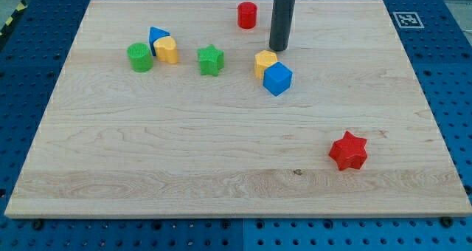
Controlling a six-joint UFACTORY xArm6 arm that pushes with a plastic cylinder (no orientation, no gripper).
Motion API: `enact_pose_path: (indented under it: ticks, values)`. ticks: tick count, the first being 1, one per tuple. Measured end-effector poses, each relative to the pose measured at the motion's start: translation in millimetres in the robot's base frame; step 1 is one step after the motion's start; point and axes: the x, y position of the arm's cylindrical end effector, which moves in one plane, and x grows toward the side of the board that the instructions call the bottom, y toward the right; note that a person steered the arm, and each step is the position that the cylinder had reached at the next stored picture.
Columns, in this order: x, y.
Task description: Separate the yellow heart and the blue triangle
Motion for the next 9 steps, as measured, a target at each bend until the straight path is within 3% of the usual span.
enact_pose_path:
  ticks: [3, 5, 6, 8, 9]
  values:
    - [-44.7, -106.1]
    - [-69.9, -234.4]
    - [-69.6, -302.6]
    - [-3.7, -324.6]
    - [-0.8, -324.4]
